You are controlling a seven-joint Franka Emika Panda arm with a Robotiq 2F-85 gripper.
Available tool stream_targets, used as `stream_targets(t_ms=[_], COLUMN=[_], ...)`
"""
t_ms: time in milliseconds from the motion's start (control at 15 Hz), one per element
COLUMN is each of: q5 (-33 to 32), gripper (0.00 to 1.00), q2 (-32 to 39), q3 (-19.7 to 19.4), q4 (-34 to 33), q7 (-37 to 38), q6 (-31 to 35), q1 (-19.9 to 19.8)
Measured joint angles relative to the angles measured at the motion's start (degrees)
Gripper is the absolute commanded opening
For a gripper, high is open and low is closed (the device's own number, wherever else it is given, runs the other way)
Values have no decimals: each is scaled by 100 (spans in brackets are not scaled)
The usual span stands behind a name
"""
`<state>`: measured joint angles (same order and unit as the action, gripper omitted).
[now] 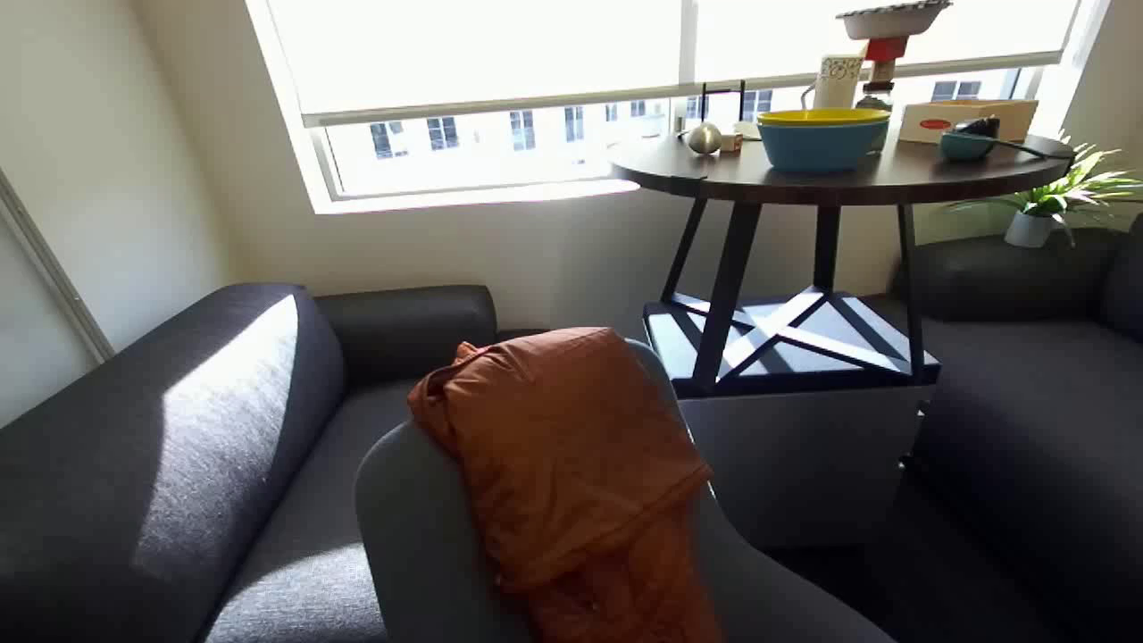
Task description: Put the black object inside the box
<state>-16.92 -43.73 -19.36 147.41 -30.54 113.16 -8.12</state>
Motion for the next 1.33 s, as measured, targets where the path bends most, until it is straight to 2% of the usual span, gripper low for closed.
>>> stream_targets(t_ms=[867,1067,1333], q5=[16,327,720], gripper=[100,100,100], q2=[2,88,336], q3=[0,15,96], q4=[-2,-151,-743], q7=[3,302,983], q6=[0,51,745], q1=[6,90,136])
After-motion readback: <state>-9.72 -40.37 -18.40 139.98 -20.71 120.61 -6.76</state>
